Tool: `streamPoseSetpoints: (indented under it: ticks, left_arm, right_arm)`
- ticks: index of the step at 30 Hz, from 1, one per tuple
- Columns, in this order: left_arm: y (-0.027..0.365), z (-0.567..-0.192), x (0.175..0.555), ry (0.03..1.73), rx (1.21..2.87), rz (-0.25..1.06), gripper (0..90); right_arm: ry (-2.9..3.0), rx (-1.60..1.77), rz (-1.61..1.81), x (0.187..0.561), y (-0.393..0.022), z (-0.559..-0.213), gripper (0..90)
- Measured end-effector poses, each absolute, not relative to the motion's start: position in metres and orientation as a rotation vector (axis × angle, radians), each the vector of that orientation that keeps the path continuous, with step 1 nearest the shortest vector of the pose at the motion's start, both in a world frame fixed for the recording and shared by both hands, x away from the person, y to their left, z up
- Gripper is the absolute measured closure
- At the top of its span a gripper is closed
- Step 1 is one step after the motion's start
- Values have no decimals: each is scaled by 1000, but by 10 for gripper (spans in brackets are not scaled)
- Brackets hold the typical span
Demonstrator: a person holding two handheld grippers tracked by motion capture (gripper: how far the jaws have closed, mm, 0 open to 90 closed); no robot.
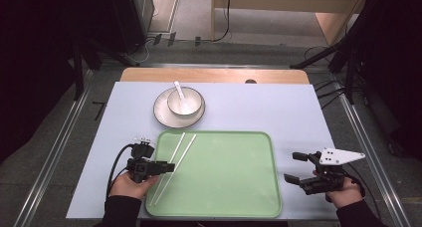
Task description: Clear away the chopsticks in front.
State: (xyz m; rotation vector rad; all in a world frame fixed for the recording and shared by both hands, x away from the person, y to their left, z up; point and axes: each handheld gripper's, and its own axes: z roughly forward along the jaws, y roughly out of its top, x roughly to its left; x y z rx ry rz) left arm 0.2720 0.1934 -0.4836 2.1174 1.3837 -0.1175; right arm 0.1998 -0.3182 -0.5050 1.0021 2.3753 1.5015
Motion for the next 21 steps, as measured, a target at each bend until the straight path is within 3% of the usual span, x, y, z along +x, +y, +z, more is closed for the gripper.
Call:
streamPoseSetpoints:
  ticks: [6,21]
  left_arm:
    - [206,-474,272,1263,2131,-46,454]
    - [249,-463,268,1125,2128,11,357]
  right_arm:
    - [2374,1005,1504,200,-318,-505,162]
    - [2360,1012,1512,200,-320,-505,161]
